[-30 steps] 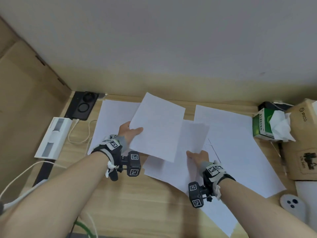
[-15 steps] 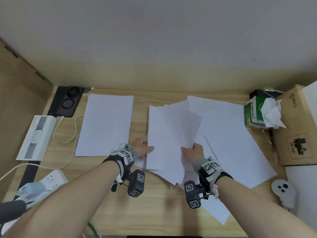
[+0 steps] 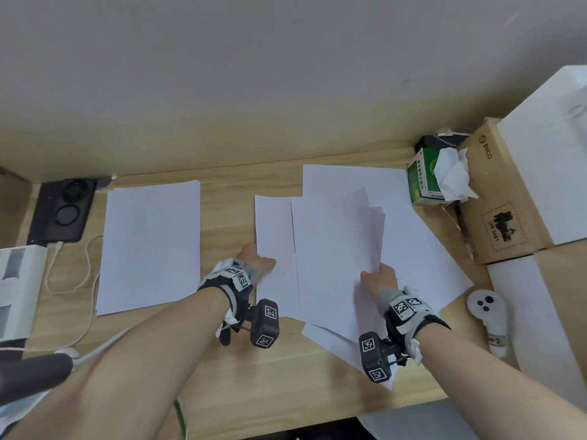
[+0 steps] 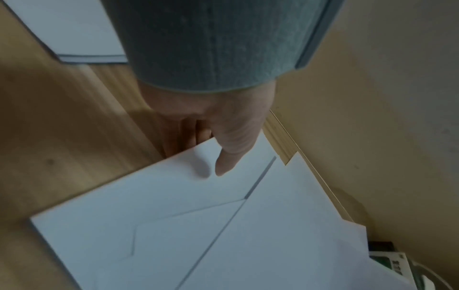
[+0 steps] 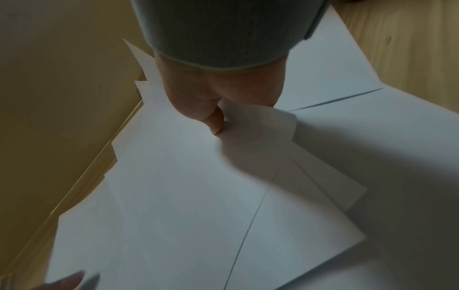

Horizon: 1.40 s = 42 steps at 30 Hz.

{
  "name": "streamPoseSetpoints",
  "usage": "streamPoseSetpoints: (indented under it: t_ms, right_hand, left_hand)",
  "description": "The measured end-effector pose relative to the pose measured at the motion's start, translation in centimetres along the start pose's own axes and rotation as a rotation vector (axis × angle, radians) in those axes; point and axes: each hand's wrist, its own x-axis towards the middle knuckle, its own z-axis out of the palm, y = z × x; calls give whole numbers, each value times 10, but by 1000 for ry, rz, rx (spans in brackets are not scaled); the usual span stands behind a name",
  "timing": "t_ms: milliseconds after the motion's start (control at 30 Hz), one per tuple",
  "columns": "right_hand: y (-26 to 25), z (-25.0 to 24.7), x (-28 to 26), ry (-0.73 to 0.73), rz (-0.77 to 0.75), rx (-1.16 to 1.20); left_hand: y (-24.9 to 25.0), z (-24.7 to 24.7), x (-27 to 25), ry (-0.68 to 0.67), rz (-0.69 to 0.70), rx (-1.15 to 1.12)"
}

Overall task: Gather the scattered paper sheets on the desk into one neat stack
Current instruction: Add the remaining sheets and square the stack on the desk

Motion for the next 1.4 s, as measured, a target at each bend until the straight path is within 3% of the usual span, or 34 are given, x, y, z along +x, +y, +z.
streamPoseSetpoints:
  t_ms: [200, 400, 633, 767, 1033, 1400]
  right_hand:
    - [-2, 8, 0, -37, -2, 9]
    - [-19, 14, -6, -111, -16, -9]
    - [-55, 41, -14, -106, -34, -68]
    - [-64, 55, -24, -157, -70, -102]
    - [-63, 58, -30, -175, -125, -215]
    - [-67, 46, -24, 16, -95, -204]
  left_hand:
    - [-6, -8, -2, 164, 23, -123]
    - [-33, -77, -6, 412, 33, -296]
    - [-64, -149, -15, 523, 22, -449]
    - [-75, -162, -12, 513, 65, -429]
    - [-70, -139, -16, 527, 178, -344]
    - [-68, -125, 0, 339, 150, -366]
